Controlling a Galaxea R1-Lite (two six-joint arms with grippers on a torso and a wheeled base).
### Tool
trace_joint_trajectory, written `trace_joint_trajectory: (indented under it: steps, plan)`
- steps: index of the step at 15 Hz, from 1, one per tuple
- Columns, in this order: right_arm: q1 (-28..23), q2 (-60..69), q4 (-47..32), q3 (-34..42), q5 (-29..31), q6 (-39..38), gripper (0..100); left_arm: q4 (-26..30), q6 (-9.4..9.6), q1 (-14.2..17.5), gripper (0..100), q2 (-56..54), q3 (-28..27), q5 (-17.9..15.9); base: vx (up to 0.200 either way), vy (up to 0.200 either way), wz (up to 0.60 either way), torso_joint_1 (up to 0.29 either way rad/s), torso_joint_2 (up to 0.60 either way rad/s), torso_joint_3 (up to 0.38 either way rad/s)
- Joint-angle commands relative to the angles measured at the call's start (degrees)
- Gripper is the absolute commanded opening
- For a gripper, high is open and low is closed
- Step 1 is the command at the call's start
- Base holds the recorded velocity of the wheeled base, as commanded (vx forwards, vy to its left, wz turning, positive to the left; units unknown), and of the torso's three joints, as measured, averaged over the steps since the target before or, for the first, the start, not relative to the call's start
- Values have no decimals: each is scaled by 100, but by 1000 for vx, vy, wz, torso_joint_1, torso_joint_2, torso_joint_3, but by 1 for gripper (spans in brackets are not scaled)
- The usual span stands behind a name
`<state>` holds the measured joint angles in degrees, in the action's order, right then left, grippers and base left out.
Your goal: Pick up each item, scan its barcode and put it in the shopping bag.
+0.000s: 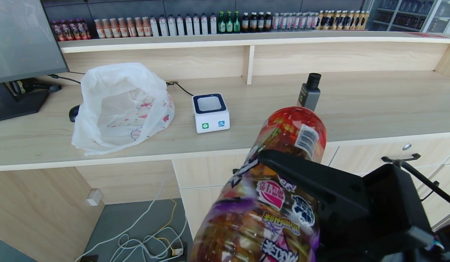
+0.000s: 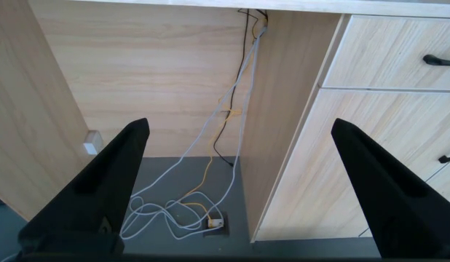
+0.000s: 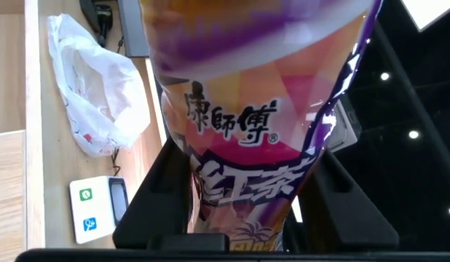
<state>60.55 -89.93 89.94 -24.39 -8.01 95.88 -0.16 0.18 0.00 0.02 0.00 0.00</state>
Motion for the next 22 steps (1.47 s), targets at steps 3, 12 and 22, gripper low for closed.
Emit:
trace_joint_trajectory:
  steps: [3, 12, 22]
  plan:
    - [-175, -86, 6, 198, 10, -1133, 0, -2, -1, 0, 100, -2, 0, 0, 0, 0, 0, 0, 0, 0]
    - [-694, 485, 6, 348, 1135, -5000, 0, -2, -1, 0, 100, -2, 0, 0, 0, 0, 0, 0, 0, 0]
    - [-2285, 1338, -2578, -1287, 1416, -8472, 0, -2, -1, 0, 100, -2, 0, 0, 0, 0, 0, 0, 0, 0]
